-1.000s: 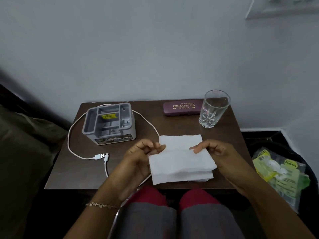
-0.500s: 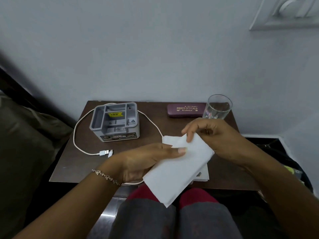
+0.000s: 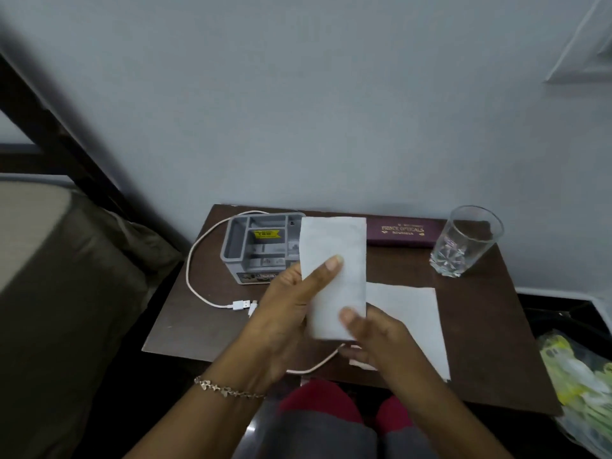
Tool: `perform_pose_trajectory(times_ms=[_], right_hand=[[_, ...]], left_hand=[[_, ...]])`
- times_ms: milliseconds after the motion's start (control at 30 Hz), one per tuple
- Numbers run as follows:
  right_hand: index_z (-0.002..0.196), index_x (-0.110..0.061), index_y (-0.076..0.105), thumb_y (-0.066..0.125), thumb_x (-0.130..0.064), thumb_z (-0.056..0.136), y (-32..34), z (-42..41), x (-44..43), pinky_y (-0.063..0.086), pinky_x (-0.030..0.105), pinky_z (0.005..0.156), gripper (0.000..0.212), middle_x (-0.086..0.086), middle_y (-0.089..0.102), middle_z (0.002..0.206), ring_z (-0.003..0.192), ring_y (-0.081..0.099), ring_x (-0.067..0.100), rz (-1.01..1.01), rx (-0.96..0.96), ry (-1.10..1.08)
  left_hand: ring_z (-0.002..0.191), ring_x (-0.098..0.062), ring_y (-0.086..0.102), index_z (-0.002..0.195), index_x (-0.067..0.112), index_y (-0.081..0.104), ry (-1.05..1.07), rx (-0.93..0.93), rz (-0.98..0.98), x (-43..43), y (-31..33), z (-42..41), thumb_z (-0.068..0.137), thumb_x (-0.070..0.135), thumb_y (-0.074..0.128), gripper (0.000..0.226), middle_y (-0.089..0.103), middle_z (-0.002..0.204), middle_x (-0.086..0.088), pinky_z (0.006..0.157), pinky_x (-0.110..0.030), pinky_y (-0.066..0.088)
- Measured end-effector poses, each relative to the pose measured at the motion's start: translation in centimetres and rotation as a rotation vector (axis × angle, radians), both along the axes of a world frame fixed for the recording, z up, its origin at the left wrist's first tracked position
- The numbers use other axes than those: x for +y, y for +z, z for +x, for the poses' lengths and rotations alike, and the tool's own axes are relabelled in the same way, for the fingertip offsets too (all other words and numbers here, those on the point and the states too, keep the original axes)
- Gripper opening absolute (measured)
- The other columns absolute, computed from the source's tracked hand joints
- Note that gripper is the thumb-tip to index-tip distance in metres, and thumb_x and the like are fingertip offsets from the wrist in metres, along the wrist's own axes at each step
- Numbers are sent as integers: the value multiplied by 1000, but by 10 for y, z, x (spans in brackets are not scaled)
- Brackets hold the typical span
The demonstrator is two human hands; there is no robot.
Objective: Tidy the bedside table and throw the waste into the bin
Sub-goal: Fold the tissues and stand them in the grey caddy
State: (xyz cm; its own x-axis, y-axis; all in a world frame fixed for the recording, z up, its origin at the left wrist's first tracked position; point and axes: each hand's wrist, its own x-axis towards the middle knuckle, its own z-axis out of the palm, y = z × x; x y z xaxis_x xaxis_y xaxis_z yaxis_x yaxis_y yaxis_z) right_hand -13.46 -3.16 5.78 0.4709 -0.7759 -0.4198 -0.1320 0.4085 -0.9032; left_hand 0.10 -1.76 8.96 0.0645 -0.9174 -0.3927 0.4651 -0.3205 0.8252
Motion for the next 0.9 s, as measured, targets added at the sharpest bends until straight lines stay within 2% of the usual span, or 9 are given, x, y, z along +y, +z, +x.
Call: perform_pose_trajectory(times_ms=[100, 167, 233, 333, 433, 500, 633, 767, 900], right_hand=[[94, -16, 70, 74, -36, 75, 1, 31, -11, 57, 40, 79, 29, 0, 75, 87, 83, 71, 13, -291, 164, -18], [83, -15, 70, 72, -27, 79, 5, 53, -30, 52, 33, 68, 13, 0, 73, 79, 74, 68, 15, -381, 186, -23], [83, -16, 69, 71, -27, 80, 8, 77, -57, 46, 31, 61, 11, 2, 70, 78, 70, 63, 16, -504, 268, 2], [102, -17, 71, 68, -36, 79, 7, 112, -100, 53, 41, 76, 30, 7, 73, 96, 88, 66, 25, -654, 400, 18], [106, -23, 66, 64, -43, 81, 0, 137, -130, 43, 40, 87, 32, 4, 71, 100, 99, 61, 27, -765, 593, 84], [98, -24, 64, 63, -44, 82, -5, 147, -137, 31, 37, 82, 25, 1, 66, 95, 103, 55, 26, -837, 697, 127], [78, -28, 44, 66, -44, 79, -11, 153, -139, 25, 40, 79, 27, -2, 54, 91, 104, 47, 24, -856, 720, 140], [85, -28, 54, 64, -44, 81, -15, 155, -145, 24, 41, 80, 19, -3, 58, 95, 106, 46, 24, -823, 645, 128], [97, -19, 60, 64, -41, 83, -19, 161, -150, 24, 40, 80, 26, 1, 60, 103, 110, 46, 25, -814, 648, 151]], left_hand=[[83, -20, 69, 101, 11, 71, 21, -129, -106, -11, 10, 29, 73, 29, 66, 33, 73, 97, -10, 69, -30, 58], [82, -18, 69, 92, 13, 73, 35, -261, -200, -26, 18, 58, 73, 29, 65, 26, 74, 91, -6, 70, -30, 57], [84, -17, 68, 90, 13, 72, 79, -397, -284, -44, 27, 90, 72, 31, 65, 26, 74, 91, -4, 76, -30, 57], [91, -17, 68, 96, 13, 71, 107, -526, -371, -69, 33, 128, 77, 28, 65, 24, 74, 95, -2, 78, -28, 56], [84, -6, 69, 90, 12, 70, 100, -640, -386, -89, 26, 147, 85, 15, 62, 10, 75, 82, 8, 70, -18, 54], [73, 0, 68, 85, 10, 67, 92, -670, -382, -98, 18, 153, 87, 8, 60, 8, 74, 71, 13, 61, -13, 52], [69, 0, 67, 83, 7, 66, 67, -686, -380, -108, 3, 160, 86, 6, 61, 7, 72, 67, 13, 57, -13, 51], [70, -1, 67, 83, 5, 67, 67, -697, -395, -115, -8, 166, 85, 7, 63, 6, 72, 69, 11, 60, -15, 52], [67, 0, 66, 80, 5, 66, 61, -722, -391, -121, -14, 170, 85, 7, 63, 6, 71, 66, 12, 57, -13, 50]])
